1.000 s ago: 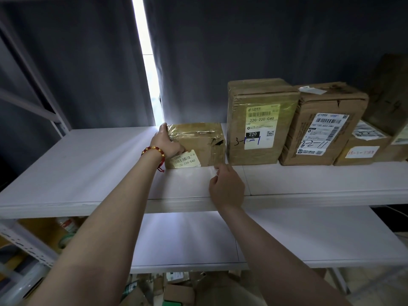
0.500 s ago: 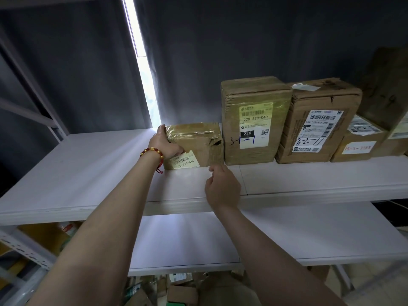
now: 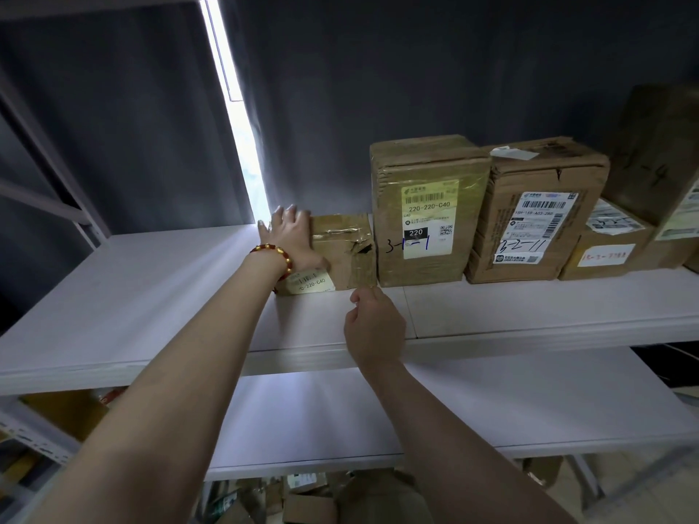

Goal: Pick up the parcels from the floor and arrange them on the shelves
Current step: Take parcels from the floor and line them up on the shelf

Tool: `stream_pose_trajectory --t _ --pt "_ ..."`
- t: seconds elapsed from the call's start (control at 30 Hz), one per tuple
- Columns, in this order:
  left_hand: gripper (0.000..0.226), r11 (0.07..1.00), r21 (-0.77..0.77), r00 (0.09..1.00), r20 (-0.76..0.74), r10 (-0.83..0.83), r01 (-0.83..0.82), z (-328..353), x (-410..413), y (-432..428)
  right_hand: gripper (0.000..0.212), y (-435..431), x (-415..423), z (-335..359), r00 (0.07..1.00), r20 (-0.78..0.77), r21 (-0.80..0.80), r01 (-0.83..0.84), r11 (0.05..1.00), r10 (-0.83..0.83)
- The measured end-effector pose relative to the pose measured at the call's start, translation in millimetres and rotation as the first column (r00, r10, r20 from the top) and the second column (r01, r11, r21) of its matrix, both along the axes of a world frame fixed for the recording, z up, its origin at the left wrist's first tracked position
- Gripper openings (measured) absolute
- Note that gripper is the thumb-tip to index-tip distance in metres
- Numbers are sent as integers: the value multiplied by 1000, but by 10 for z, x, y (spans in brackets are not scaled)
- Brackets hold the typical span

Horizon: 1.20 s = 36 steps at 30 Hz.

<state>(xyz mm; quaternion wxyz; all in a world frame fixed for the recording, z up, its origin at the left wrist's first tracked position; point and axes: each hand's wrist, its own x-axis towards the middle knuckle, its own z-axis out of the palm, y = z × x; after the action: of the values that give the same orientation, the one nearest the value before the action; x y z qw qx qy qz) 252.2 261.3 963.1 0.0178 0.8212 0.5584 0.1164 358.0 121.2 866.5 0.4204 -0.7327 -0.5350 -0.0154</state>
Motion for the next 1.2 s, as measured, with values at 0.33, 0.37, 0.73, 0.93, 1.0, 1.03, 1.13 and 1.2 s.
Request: stream_pose_trajectory --t 0.33,0.37,0.73,0.93,1.0,1.03,1.13,1.2 --pt "90 994 36 994 29 -101 100 -22 94 -52 23 -18 12 14 999 31 -26 -24 999 25" --pt "90 994 44 994 29 -102 100 -23 87 -70 23 -18 13 15 999 28 -32 -29 999 30" --pt "96 978 209 996 84 -25 7 -303 112 -341 25 -35 53 54 998 -16 -94 -62 994 61" --pt "106 994 110 998 -55 -6 12 -208 162 -337 23 -65 89 85 986 -125 -92 -119 989 107" --pt "106 995 97 998 -63 -6 12 -193 164 -325 20 -67 132 114 948 -300 -59 -128 990 105" --pt "106 995 95 998 -64 1 5 -187 170 -328 18 -72 159 134 916 -389 -31 -124 992 102" --pt "105 995 101 999 -41 26 -22 -204 207 -339 16 -102 245 173 847 -518 42 -114 993 119" --pt "103 993 114 999 -8 38 -37 -228 230 -368 17 -134 283 175 839 -524 65 -132 989 146"
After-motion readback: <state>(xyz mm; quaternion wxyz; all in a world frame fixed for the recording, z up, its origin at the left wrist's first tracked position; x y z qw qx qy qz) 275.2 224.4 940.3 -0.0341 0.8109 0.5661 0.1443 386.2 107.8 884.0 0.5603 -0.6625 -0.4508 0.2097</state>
